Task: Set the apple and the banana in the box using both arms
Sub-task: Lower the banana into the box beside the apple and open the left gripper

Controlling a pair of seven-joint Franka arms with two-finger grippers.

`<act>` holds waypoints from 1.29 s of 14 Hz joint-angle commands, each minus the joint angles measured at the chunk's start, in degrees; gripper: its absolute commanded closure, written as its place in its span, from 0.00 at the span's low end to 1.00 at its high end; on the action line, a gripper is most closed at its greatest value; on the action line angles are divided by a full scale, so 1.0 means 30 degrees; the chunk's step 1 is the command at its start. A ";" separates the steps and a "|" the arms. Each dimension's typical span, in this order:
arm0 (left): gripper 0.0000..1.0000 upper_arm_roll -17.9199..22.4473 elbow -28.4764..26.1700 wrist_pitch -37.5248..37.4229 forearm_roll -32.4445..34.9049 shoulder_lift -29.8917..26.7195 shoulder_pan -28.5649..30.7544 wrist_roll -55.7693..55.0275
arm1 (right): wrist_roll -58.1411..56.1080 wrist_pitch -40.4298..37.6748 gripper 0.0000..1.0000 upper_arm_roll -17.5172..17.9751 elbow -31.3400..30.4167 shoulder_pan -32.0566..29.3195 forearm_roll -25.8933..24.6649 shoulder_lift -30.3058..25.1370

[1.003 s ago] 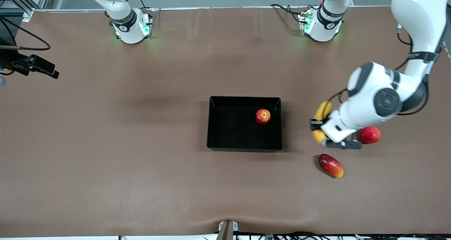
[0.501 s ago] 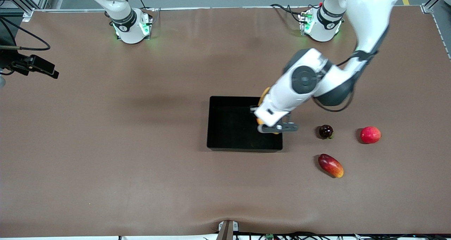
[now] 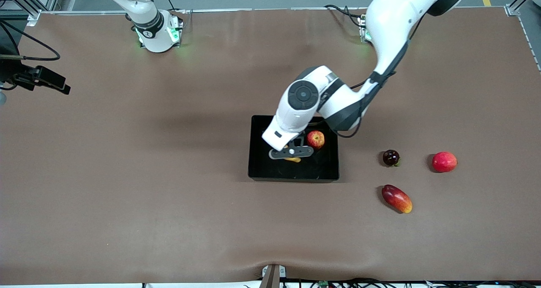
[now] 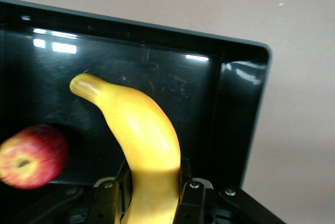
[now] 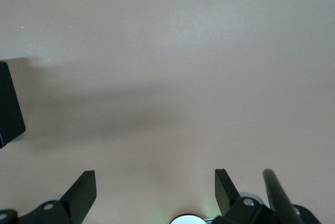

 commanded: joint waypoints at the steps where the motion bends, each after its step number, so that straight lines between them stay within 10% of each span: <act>1: 1.00 0.0252 0.0689 0.1332 -0.0074 0.1055 -0.0377 -0.0417 | -0.0248 0.0052 0.00 0.0177 -0.0429 -0.0306 -0.0115 -0.0500; 7: 1.00 0.3149 0.0689 0.3618 -0.0073 0.2197 -0.2981 -0.0535 | -0.0248 0.0052 0.00 0.0177 -0.0429 -0.0306 -0.0115 -0.0500; 18: 0.93 0.3738 0.0484 0.4618 0.0102 0.3430 -0.3189 -0.0446 | -0.0248 0.0052 0.00 0.0177 -0.0429 -0.0306 -0.0144 -0.0500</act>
